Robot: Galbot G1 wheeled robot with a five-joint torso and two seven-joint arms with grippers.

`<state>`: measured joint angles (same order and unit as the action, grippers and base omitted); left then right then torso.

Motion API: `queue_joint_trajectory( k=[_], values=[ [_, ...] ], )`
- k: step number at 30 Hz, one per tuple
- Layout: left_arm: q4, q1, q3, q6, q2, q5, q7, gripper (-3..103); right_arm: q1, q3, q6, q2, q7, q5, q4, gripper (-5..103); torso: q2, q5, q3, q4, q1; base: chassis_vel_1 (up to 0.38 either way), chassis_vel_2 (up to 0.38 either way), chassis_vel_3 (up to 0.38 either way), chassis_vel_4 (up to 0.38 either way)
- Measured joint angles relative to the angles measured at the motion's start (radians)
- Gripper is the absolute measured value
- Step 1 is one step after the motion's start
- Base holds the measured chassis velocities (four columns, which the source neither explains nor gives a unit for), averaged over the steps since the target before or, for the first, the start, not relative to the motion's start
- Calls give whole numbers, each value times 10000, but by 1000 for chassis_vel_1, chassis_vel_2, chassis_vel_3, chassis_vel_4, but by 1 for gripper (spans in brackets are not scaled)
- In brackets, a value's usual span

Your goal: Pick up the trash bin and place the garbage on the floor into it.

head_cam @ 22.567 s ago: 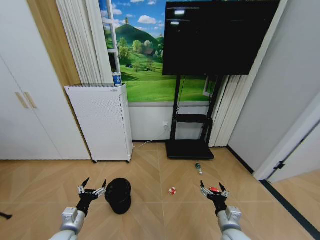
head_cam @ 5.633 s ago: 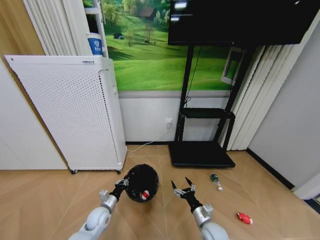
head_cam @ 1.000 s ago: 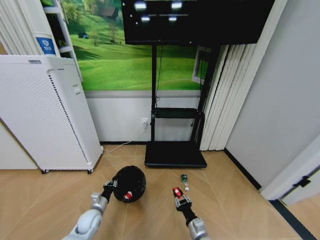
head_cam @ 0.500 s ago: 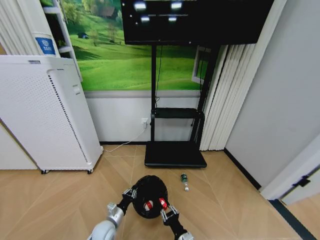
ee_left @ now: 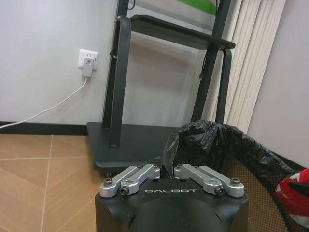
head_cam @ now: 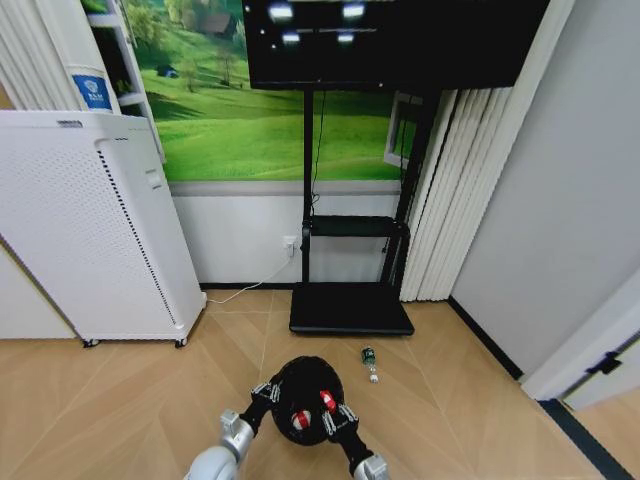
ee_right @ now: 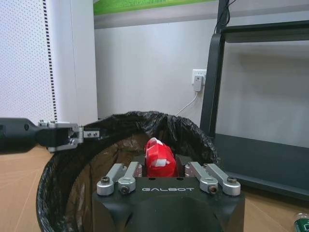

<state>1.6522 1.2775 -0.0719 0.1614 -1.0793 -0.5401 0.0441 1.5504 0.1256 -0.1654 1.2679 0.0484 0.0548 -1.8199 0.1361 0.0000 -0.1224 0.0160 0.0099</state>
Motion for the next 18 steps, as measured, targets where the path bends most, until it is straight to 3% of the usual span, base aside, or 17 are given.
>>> queue_joint_trajectory(
  k=[5, 11, 13, 14, 15, 17, 18],
  values=[
    [-153, 32, 25, 9, -157, 76, -9, 7, 97, 45, -30, 114, -84, 10, 1, 56, 0, 1, 0, 0, 0, 0, 0, 0, 0],
    [-156, -11, -12, 10, -238, 71, -13, 7, -8, 168, -65, 152, -79, 160, 0, 73, 0, -1, 0, 0, 0, 0, 0, 0, 0],
    [-58, 64, -330, 10, -175, 42, -80, 7, -213, 372, -334, 170, -76, 597, -1, 89, 1, -2, 0, 0, 0, 0, 0, 0, 0],
    [-58, 64, -330, 10, -175, 42, -80, 7, -213, 372, -334, 170, -76, 597, -1, 89, 1, -2, 0, 0, 0, 0, 0, 0, 0],
    [-14, 93, -486, 9, -144, 37, -172, 7, -302, 469, -403, 192, -74, 734, -2, 89, 0, 0, 0, 0, 0, 0, 0, 0, 0],
    [35, 126, -1162, -122, -161, 48, -944, 7, -677, 848, -550, 292, -8, 1017, 69, 97, 0, -3, -1, -1, 0, 0, 0, 0, 0],
    [35, 126, -1162, -122, -161, 48, -944, 7, -677, 848, -550, 292, -8, 1017, 69, 97, 0, -3, -1, -1, 0, 0, 0, 0, 0]
  ],
)
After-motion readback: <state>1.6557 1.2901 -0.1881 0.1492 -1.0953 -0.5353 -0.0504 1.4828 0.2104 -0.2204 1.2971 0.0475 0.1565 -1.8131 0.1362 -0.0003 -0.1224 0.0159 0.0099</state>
